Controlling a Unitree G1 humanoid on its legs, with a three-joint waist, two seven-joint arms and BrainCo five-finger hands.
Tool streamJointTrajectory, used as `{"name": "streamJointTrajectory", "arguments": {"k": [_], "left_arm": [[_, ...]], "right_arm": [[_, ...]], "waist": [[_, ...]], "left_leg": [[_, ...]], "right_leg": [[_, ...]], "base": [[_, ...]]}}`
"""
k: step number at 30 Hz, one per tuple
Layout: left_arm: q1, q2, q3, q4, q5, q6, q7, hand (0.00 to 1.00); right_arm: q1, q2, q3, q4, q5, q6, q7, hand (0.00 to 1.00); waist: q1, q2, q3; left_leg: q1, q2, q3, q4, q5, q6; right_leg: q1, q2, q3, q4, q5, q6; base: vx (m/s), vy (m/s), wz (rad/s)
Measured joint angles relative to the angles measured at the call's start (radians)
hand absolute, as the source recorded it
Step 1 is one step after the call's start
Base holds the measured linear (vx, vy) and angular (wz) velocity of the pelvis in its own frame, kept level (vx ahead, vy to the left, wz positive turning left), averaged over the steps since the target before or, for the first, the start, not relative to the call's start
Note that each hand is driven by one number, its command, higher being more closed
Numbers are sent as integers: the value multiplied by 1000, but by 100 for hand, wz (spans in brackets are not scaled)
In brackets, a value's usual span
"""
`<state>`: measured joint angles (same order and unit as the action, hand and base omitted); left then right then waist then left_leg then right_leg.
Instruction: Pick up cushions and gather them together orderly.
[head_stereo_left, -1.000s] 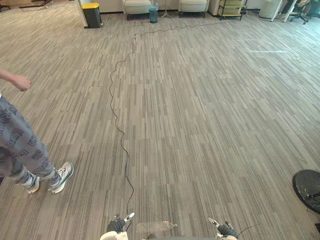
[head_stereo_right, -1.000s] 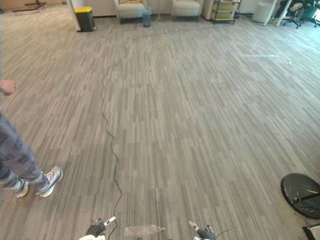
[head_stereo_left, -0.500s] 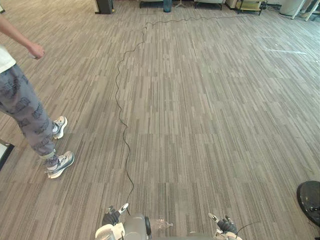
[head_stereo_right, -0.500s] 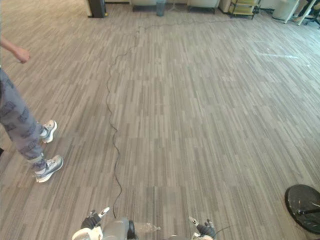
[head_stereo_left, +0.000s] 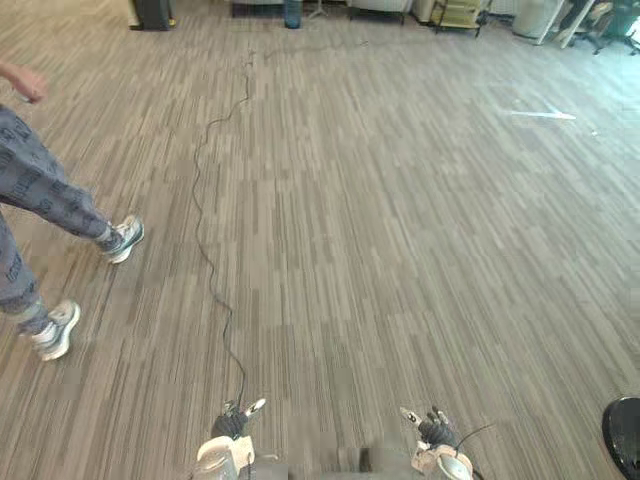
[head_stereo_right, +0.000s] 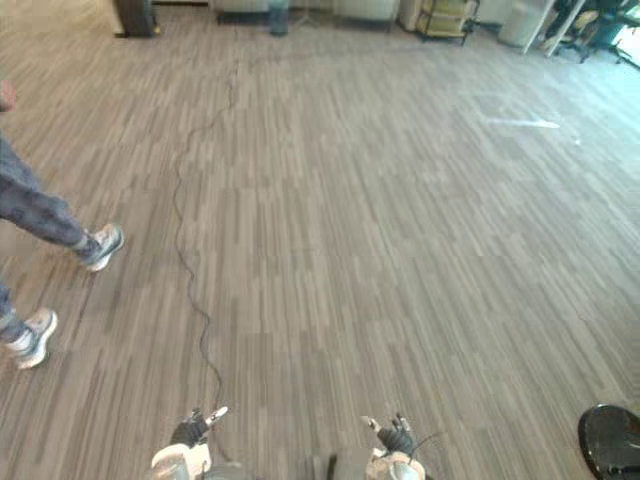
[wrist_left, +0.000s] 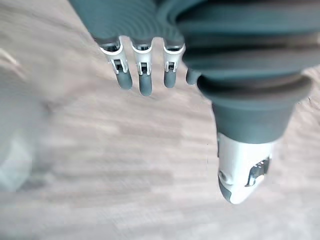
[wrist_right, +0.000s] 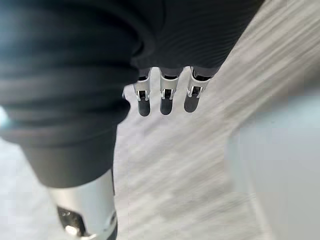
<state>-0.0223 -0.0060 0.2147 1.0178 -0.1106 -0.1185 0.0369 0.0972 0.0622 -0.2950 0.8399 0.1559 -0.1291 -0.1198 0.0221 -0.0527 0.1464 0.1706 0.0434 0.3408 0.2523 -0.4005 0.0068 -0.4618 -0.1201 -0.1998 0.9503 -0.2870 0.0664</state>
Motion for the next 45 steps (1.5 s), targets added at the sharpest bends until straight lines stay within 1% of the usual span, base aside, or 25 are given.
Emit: {"name": "streamJointTrajectory", "arguments": {"k": [3, 4, 5, 6, 7, 8, 9, 10, 12, 13, 15, 18, 19, 20, 24, 26, 27, 30, 32, 35, 36, 37, 40, 42, 45], "left_arm": [[-15, -19, -8, 16, 1, -1, 0, 0], [-10, -27, -8, 18, 2, -1, 0, 0], [-11, -30, -2, 27, 10, 0, 1, 0], [-12, -32, 4, 35, 14, 0, -1, 0], [-20, -34, 5, 38, 24, 1, -1, 0], [-30, -47, 14, 39, 31, 3, -1, 0], [-22, -53, 42, 34, 31, 6, -1, 0], [0, -54, 52, 21, 30, 5, -1, 0], [17, -38, 62, -29, 17, -2, 0, 0], [27, -13, 60, -53, 4, -5, 0, 0], [50, -5, 62, -90, -3, -13, 0, 0], [62, -14, 62, -102, -22, -31, 0, 0], [70, -9, 62, -101, -30, -33, 0, 0], [67, 15, 75, -101, -38, -33, 1, 0], [54, 24, 84, -98, -47, -28, 0, 0], [71, 17, 78, -83, -46, -26, 0, 0], [54, 16, 69, -63, -46, -22, 0, 0], [20, 9, 38, -11, -43, -5, 1, 0], [8, -4, 30, -4, -38, -1, 0, 0], [-3, -22, -5, 1, -20, -2, -2, 0], [2, -25, -19, 5, -9, -2, -2, 0], [3, -42, -14, 32, -6, 0, 1, 0], [-7, -53, -16, 41, 4, 3, -1, 0], [9, -46, -2, 29, 15, 2, -2, 0], [19, -41, 44, -27, 22, 0, -1, 0]], "right_arm": [[-10, -21, -18, 34, -5, 4, -1, 0], [-15, -26, -27, 41, -1, 4, -1, 0], [-14, -32, -29, 42, -1, 5, 0, 0], [-34, -43, -25, 44, -11, 8, -1, 0], [-38, -49, -29, 43, -28, 8, 3, 0], [-39, -60, -38, 42, -31, 11, 4, 0], [-34, -66, -34, 42, -31, 13, 3, 0], [-36, -77, -20, 43, -29, 16, -3, 0], [-60, -56, 15, 56, -25, 22, -6, 0], [-60, -27, 29, 62, -18, 23, -5, 0], [-64, -9, 56, 67, -15, 22, -5, 0], [-78, 1, 63, 81, -1, 24, -6, 0], [-77, 1, 65, 87, -1, 25, -7, 0], [-81, 1, 99, 99, -1, 33, -4, 0], [-85, 7, 84, 88, -1, 27, -1, 0], [-63, -1, 84, 78, -3, 15, 2, 0], [-57, -1, 85, 76, -8, 4, 8, 0], [-15, -7, 65, 25, -35, 11, 12, 0], [-14, -11, 51, -4, -37, 5, 13, 0], [-16, -27, 19, 9, -36, 3, 13, 0], [-10, -33, 15, 20, -36, 5, 13, 0], [-36, -56, -12, 55, -36, 9, 20, 0], [-72, -64, -42, 78, -38, 22, 21, 0], [-57, -53, -37, 66, -39, 24, 24, 0], [-59, -25, 0, 51, -35, 26, 21, 0]], "waist": [[-33, 13, 8], [-42, 22, 11], [-45, 44, 8], [-35, 73, 7], [-41, 84, 18], [-42, 103, 37], [-41, 127, 42], [-17, 138, 52], [13, 122, 78], [32, 80, 79], [44, 56, 62], [56, 64, 58], [70, 54, 52], [82, -2, 34], [91, -37, 26], [87, -20, 6], [78, -12, 10], [35, 4, 24], [0, 22, 34], [-16, 20, 33], [-19, 16, 31], [-22, 57, 21], [-38, 70, 29], [-40, 89, 21], [-20, 92, 44]], "left_leg": [[135, 2, -8, -104, -4, -7], [179, 11, -36, -113, -5, -10], [196, 43, -57, -103, -1, -21], [190, 79, -82, -62, 35, -74], [144, 94, -132, 75, 84, -67], [70, 125, -177, 294, 182, -38], [-33, 154, -228, 522, 376, -40], [-168, 178, -258, 779, 448, -63], [-329, 183, -233, 972, 298, -13], [-424, 180, -192, 932, 223, -13], [-546, 164, -137, 725, 173, -30], [-618, 86, -111, 210, 265, -23], [-611, 62, -126, 160, 390, 6], [-586, 24, -96, 162, 389, 40], [-529, 30, -63, 362, 258, 126], [-389, 22, -57, 304, 154, 99], [-292, 13, -75, 234, 80, 47], [-79, 5, -62, 90, 29, 35], [31, 32, -60, 13, 22, 23], [175, 71, -20, -63, 26, 16], [223, 66, -20, -97, 28, 13], [264, 100, 0, -118, 73, -53], [290, 96, -28, -103, 273, -130], [164, 161, -139, 249, 440, -141], [-163, 233, -215, 877, 361, -151]], "right_leg": [[-37, 34, -78, -441, 109, -65], [-39, 61, -61, -479, 230, -125], [-33, 82, -59, -452, 255, -169], [-29, 86, -83, -397, 194, -178], [-7, 86, -98, -356, 142, -178], [64, 99, -117, -363, 97, -180], [141, 120, -117, -409, 63, -177], [238, 162, -90, -470, 25, -183], [407, 185, -22, -551, -23, -199], [511, 175, 6, -625, -28, -180], [635, 158, 55, -734, -39, -161], [766, 115, 150, -794, -58, -130], [792, 100, 200, -793, -60, -127], [791, 44, 256, -771, -47, -132], [756, 17, 388, -605, 180, -83], [645, 24, 384, -300, 357, 85], [520, 38, 352, -35, 316, 136], [239, 33, 143, 217, 63, -15], [120, 34, 24, 145, -4, -36], [27, 15, -99, -241, 26, -72], [8, 2, -119, -393, 143, -109], [6, 37, -146, -356, 177, -195], [-8, 13, -180, -206, 89, -252], [133, 97, -154, -338, 8, -223], [351, 244, -54, -549, 14, -252]], "base": [[714, -72, 45], [967, -157, 51], [831, -154, 32], [818, -197, 33], [799, -241, 40], [801, -265, 44], [784, -219, 1], [799, -121, -46], [797, -52, -82], [800, -51, -74], [1006, -5, -88], [837, 146, -79], [949, 295, -88], [954, 311, -64], [901, 299, -49], [604, 150, -74], [619, 87, -59], [626, -29, -33], [583, -73, 5], [605, -149, 28], [899, -267, -6], [776, -211, -25], [857, -291, -26], [693, -305, -40], [618, -179, -105]]}}
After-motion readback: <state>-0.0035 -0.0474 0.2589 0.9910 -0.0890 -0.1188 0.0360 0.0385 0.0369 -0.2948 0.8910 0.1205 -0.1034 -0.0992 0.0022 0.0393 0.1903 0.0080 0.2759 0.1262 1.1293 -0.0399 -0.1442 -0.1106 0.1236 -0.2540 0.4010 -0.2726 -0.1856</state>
